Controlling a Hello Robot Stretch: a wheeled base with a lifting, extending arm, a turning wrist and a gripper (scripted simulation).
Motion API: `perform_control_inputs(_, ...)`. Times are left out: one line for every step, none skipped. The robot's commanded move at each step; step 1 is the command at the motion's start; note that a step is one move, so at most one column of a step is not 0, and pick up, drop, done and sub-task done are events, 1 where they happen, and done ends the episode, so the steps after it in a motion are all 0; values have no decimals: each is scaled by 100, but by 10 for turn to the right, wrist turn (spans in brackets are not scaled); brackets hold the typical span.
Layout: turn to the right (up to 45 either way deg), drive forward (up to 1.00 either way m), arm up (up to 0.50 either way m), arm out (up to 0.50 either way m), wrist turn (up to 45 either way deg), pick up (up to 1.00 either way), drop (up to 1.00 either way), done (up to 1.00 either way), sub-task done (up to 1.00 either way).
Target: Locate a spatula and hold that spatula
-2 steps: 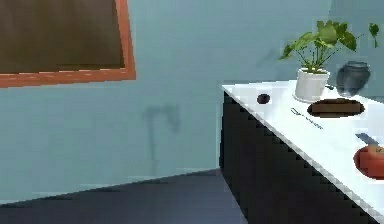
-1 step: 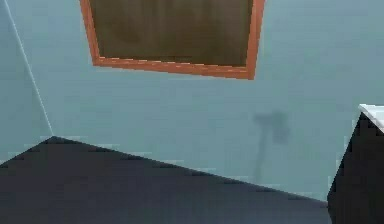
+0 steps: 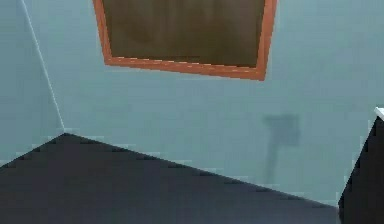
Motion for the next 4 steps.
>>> perform_control_inputs(420,0,0,0,0,0,0,0,0)
perform_control_inputs(0,100,0,0,0,0,0,0,0)
perform_control_inputs(90,0,0,0,0,0,0,0,0)
perform_control_inputs(0,5,0,0,0,0,0,0,0)
